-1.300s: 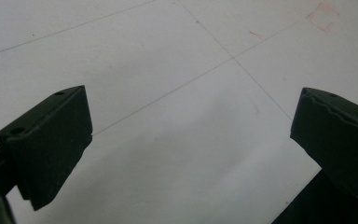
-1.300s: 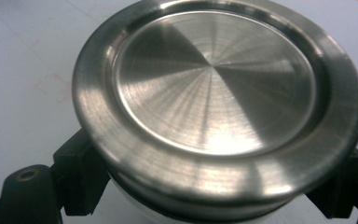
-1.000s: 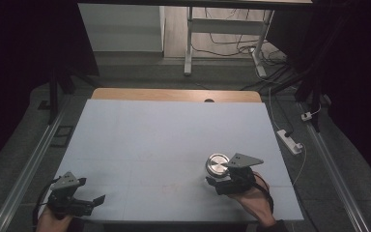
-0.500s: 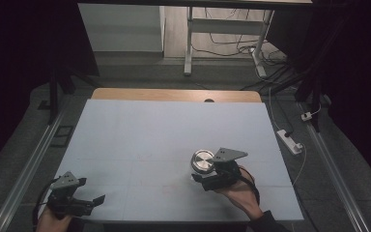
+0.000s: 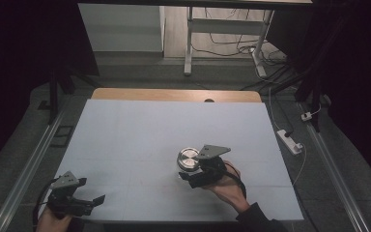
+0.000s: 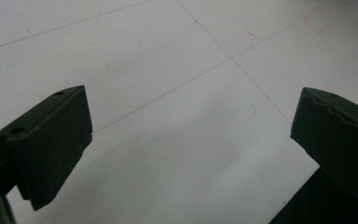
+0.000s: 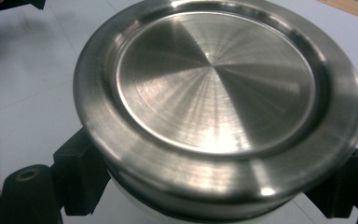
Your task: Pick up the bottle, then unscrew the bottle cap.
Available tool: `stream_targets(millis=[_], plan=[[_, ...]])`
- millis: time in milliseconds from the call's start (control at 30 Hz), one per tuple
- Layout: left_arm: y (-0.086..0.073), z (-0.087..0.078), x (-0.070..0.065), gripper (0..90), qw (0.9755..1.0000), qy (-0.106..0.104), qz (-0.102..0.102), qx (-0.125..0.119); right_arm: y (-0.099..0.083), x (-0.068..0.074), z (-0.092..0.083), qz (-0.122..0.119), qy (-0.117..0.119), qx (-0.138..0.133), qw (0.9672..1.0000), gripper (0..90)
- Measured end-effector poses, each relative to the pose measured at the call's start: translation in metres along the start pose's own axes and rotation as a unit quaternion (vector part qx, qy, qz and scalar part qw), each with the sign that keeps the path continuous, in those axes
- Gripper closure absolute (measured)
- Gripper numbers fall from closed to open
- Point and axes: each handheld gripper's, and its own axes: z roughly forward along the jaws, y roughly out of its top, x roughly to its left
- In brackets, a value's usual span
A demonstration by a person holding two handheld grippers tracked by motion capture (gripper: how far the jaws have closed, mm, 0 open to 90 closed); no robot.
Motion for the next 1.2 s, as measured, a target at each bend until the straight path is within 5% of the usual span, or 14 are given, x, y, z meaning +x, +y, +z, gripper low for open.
stream_targets(millis=[467, 767, 933, 1200], plan=[[0.000, 0.000, 0.002, 0.0, 1.0000, -0.005, -0.007, 0.000, 0.013, 0.012, 0.020, -0.019, 0.019, 0.004, 0.9996, 15.0], [0.004, -0.002, 0.004, 0.0, 0.9985, -0.042, -0.014, -0.033, 0.015, 0.012, 0.019, -0.024, 0.022, 0.002, 0.9995, 14.9], [0.013, -0.001, -0.001, 0.0, 0.9966, -0.070, 0.010, -0.043, 0.016, 0.014, 0.018, -0.032, 0.030, 0.003, 0.9990, 14.9], [0.040, 0.016, -0.014, 0.0, 0.9892, -0.115, 0.077, -0.048, 0.017, 0.016, 0.016, -0.039, 0.042, 0.001, 0.9983, 14.9]])
